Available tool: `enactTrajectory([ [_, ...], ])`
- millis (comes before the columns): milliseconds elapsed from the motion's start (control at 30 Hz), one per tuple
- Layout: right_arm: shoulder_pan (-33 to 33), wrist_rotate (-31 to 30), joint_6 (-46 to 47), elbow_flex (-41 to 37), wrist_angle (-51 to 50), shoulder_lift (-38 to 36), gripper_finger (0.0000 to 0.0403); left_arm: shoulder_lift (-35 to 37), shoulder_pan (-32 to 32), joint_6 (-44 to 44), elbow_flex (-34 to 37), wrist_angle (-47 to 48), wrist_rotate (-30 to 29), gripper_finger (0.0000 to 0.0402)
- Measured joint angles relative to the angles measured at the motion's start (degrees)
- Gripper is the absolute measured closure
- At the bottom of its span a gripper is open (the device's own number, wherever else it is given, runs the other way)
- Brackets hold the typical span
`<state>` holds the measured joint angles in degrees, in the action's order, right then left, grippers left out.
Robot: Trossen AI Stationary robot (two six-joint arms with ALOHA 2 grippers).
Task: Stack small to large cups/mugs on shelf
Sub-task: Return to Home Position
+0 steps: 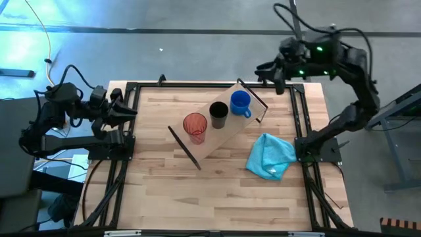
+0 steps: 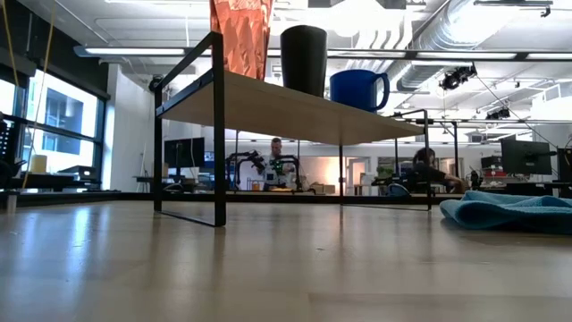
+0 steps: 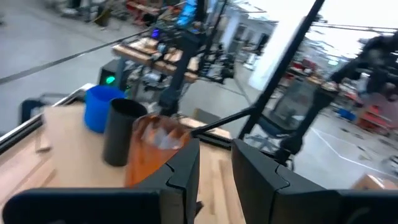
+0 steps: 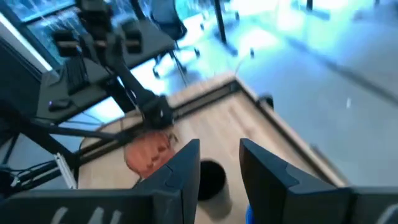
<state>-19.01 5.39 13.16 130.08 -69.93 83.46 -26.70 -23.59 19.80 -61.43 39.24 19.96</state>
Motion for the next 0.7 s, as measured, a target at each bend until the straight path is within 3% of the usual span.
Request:
enactTrajectory([
  [200, 7.89, -5.02, -10.3, 0.0, 3.25, -2.57, 0.0299, 0.0, 0.0, 1.58, 0.0, -7.14, 2.0, 0.0318],
  [533, 15.39, -4.97, -23.91, -0.04, -1.44, -8.7, 0.0299, 0.0, 0.0, 1.88, 0.0, -25.72, 1.53, 0.0318],
  [700, 17.42, -4.88, -27.24, -1.77, -1.51, -14.69, 0.0299, -0.3, 0.0, 2.15, 0.0, -29.64, -1.08, 0.0318],
])
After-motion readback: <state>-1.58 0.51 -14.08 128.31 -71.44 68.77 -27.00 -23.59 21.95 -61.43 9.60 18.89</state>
